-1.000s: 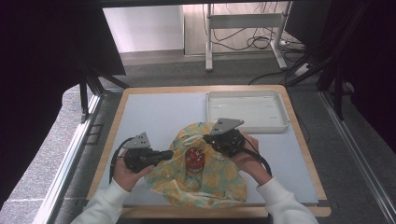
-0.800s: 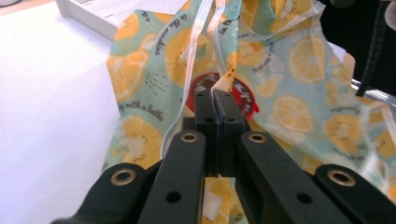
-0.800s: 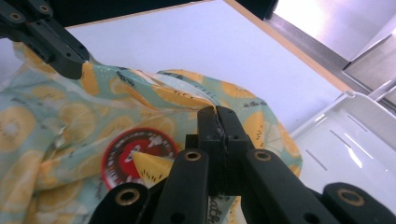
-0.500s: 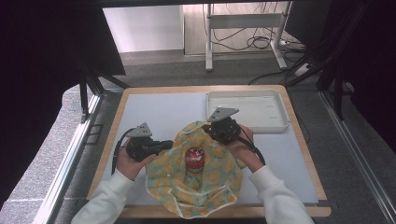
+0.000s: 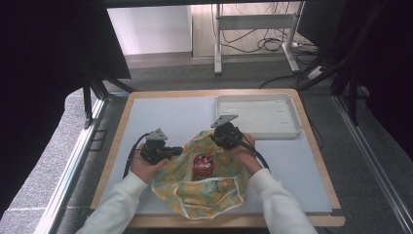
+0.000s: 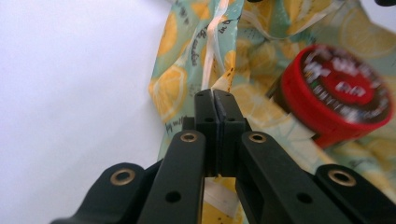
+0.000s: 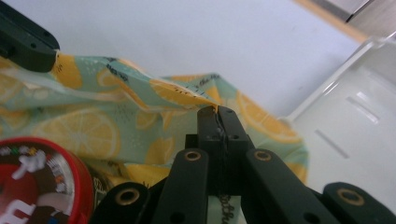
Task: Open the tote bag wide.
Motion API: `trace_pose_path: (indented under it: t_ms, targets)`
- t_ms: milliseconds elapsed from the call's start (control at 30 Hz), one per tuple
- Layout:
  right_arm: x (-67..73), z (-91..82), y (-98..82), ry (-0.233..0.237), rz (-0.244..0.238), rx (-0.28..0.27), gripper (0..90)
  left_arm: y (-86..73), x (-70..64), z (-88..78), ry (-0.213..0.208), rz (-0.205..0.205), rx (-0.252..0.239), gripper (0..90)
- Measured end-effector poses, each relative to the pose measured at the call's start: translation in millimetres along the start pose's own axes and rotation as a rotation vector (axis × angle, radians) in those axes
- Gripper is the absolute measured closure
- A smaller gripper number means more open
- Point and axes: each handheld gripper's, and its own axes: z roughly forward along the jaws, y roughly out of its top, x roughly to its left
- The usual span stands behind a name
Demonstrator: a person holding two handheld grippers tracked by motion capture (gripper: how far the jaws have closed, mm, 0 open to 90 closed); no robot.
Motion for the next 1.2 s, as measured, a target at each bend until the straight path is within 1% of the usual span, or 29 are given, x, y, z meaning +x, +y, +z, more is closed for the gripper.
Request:
trace_pose_path:
  t_ms: [100,167,367,500,633,767,833,867,933,967,1033,1067,1100,1167,1200]
  targets:
    - [1.4,6.6,-8.8,0.008,-0.001,0.02,88.9,-2.9,0.8,3.3,0.001,0.0,0.014,90.0]
    - [1.5,9.3,-14.8,0.013,0.007,0.032,88.9,-4.8,0.7,6.5,-0.001,0.0,0.028,90.0]
    - [5.2,15.8,-28.9,0.02,-0.002,0.055,88.6,-10.1,0.2,16.2,0.002,-0.002,0.065,89.5]
    - [6.0,18.8,-35.5,0.024,0.005,0.064,87.4,-11.6,-0.7,20.7,-0.004,-0.002,0.081,89.0]
    - [6.9,21.2,-40.4,0.028,0.0,0.072,85.3,-12.7,-1.2,23.5,-0.007,0.0,0.092,87.8]
    - [7.6,21.1,-41.9,0.033,-0.003,0.072,82.6,-13.9,-1.5,24.3,-0.007,-0.002,0.092,85.8]
    - [8.3,19.3,-41.6,0.029,-0.01,0.064,78.2,-13.4,-1.6,22.4,-0.006,-0.003,0.081,84.4]
    - [8.1,17.4,-41.0,0.026,-0.013,0.056,75.1,-12.5,-1.4,19.0,-0.007,-0.003,0.066,83.1]
    - [7.7,9.0,-38.5,0.009,-0.008,0.019,66.3,-10.9,-1.1,12.4,-0.01,-0.001,0.042,78.0]
    - [7.3,5.2,-37.4,-0.001,-0.005,0.004,63.3,-9.9,-1.1,8.3,-0.012,0.0,0.027,76.3]
    - [5.3,-6.8,-34.4,-0.015,0.011,-0.04,57.6,-8.1,-1.0,0.0,-0.023,-0.002,-0.001,70.4]
    - [4.3,-13.3,-32.9,-0.02,0.021,-0.06,53.9,-7.5,-1.4,-5.0,-0.029,-0.011,-0.023,67.2]
    - [3.5,-21.4,-31.4,-0.028,0.028,-0.086,51.3,-7.3,-1.5,-7.9,-0.029,-0.014,-0.032,64.7]
    - [2.9,-34.2,-29.7,-0.037,0.042,-0.115,49.1,-6.9,-2.2,-16.1,-0.028,-0.022,-0.055,60.7]
    - [2.7,-40.5,-29.5,-0.033,0.042,-0.126,49.0,-6.8,-2.4,-18.6,-0.028,-0.024,-0.061,59.1]
